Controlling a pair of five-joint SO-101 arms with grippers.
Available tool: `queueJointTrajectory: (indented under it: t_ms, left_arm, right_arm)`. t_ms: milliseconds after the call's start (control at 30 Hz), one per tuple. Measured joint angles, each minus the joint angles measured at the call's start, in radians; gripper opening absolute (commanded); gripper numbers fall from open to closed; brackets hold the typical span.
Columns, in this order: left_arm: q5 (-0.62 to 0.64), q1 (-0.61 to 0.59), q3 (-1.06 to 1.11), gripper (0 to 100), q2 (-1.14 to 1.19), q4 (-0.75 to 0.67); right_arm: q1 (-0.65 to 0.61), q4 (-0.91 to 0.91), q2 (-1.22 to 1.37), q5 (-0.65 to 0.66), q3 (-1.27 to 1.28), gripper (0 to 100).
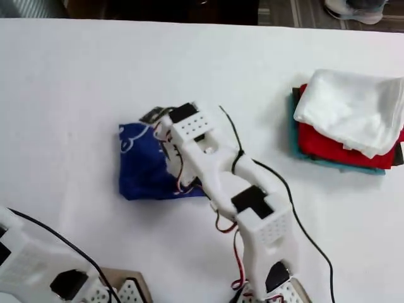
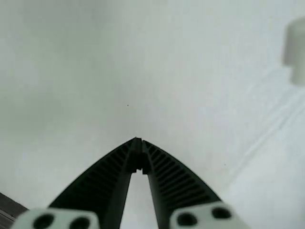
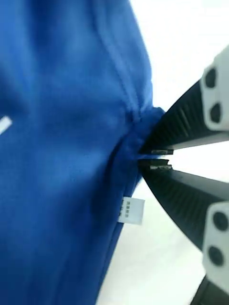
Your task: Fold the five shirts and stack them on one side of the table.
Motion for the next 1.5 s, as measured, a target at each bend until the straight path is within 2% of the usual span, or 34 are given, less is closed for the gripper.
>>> queueJointTrajectory:
  t_ms: [200,300,467,633,767,1067,1300,1500]
  left_arm:
    - [0.0,0.0,0.0,3,0.0,-0.005]
    - [0.0,0.0,0.0,3,0.0,-0.005]
    - [0.0,0.005,0.0,3,0.0,-0.015]
    - [0.021,0.025,0.0,3,0.0,-0.015]
    - [0.026,0.034,0.0,3,0.0,-0.015]
    - [0.028,0.038,0.0,3,0.0,-0.015]
    - [0.026,0.049,0.0,3,0.0,-0.043]
    - [0.049,0.049,0.0,3,0.0,-0.043]
  right_arm:
    - [0.003,0.003,-0.14,0.0,0.044,2.2]
    - [0.072,-0.023,-0.209,0.0,0.044,3.0]
    - [0.224,-0.193,-0.236,-0.006,0.043,18.2]
    - [0.242,-0.305,-0.118,-0.034,-0.043,19.1]
    - [0.247,-0.318,0.04,-0.041,-0.18,19.4]
    - [0.247,-0.123,0.302,-0.046,-0.525,19.4]
    - [0.201,0.043,0.322,-0.046,-0.735,19.3]
    - [0.184,0.066,0.348,-0.046,-0.767,19.3]
